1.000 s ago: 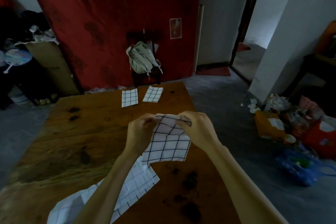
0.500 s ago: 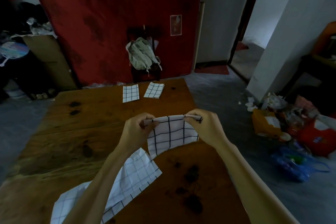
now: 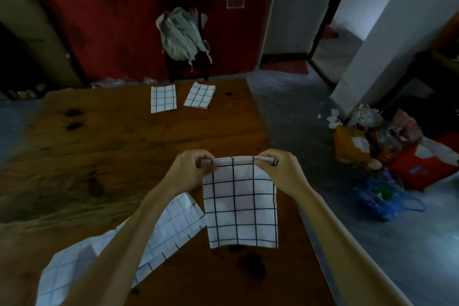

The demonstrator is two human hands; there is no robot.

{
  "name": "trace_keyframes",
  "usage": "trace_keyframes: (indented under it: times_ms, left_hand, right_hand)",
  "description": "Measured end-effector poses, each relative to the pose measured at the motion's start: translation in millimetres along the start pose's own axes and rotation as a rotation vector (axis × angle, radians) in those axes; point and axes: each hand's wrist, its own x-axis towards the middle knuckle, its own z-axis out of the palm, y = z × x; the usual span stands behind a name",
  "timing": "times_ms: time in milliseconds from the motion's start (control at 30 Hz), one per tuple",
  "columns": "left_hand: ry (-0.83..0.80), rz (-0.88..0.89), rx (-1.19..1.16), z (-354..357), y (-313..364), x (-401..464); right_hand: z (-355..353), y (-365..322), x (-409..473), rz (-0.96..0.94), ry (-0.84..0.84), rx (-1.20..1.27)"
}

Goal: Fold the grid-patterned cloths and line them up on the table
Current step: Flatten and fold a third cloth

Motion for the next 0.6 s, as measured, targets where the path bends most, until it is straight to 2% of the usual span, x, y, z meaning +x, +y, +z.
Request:
trace_keyframes:
  times_ms: [133,300,433,600]
  left_hand:
    - [0.01,-0.089,0.123,32.3,-40.1,36.4]
    - [0.024,-0.165,0.166,69.5,-85.3,70.1]
    - [0.011,-0.188,0.184,81.4,-100.9,78.6]
    - [-0.034,-0.133,0.224,86.2,-100.9,70.9]
  right_hand:
    - [24.0,50.7,41.0,0.061,-0.075,-0.055]
    - [55.4,103.9,77.4,0.102,-0.151,-0.117]
    - [65.3,124.2,82.9,0.077,-0.169,-0.125]
    - [62.0,128.6,66.9,0.098,-0.222,-0.122]
